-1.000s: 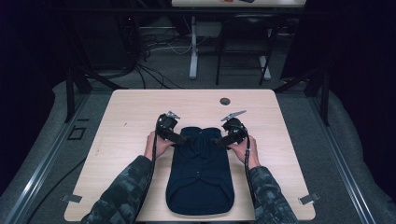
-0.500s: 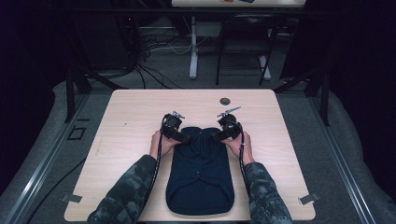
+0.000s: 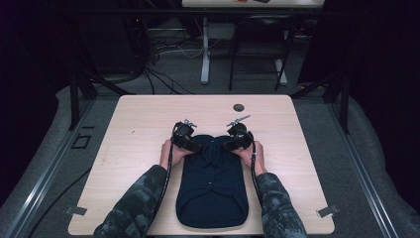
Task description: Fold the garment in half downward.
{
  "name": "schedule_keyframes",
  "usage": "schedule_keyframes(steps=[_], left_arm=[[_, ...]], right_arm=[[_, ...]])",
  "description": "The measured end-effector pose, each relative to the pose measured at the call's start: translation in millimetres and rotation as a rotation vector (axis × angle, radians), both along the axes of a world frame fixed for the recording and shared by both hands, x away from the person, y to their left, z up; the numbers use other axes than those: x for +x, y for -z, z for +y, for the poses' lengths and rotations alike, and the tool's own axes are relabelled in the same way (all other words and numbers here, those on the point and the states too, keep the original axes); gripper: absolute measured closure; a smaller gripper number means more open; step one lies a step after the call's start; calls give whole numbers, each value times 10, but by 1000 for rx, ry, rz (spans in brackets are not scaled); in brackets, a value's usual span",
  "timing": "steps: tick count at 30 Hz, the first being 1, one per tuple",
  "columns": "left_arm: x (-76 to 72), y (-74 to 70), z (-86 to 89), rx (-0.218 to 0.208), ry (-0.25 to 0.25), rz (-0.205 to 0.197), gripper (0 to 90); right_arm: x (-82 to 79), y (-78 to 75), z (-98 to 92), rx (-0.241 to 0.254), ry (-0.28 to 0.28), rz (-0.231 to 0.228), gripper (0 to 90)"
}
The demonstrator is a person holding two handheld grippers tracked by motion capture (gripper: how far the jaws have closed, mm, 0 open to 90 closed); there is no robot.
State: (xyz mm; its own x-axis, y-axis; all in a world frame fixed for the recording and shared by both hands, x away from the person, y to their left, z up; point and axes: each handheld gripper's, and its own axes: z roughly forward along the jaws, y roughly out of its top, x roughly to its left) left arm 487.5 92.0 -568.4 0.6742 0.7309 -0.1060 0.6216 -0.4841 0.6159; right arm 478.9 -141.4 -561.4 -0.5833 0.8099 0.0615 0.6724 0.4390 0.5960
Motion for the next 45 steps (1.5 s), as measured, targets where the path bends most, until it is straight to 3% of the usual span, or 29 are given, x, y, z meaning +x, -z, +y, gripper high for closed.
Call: schedule_keyframes(steps=[6, 9, 14, 25, 36, 42, 45], left_arm=[[-10, -2, -9, -4, 1, 0, 375], [-22, -5, -24, 0, 1, -2, 399], [-29, -10, -35, 2, 12, -4, 445], [-49, -15, -47, -17, 17, 10, 563], [-58, -11, -46, -41, 26, 23, 657], [-54, -7, -30, -65, 25, 33, 670], [-65, -29, -38, -55, 30, 22, 672]], right_arm=[[-5, 29, 11, 7, -7, 9, 437], [-7, 69, -55, 68, 3, 18, 468], [-14, 60, -52, 62, -16, 25, 526], [-45, 42, 1, 44, -2, 30, 606], [-118, 72, 20, 63, 11, -22, 640], [-157, 74, 44, 34, 15, -67, 663], [-178, 70, 44, 33, 17, -84, 677]])
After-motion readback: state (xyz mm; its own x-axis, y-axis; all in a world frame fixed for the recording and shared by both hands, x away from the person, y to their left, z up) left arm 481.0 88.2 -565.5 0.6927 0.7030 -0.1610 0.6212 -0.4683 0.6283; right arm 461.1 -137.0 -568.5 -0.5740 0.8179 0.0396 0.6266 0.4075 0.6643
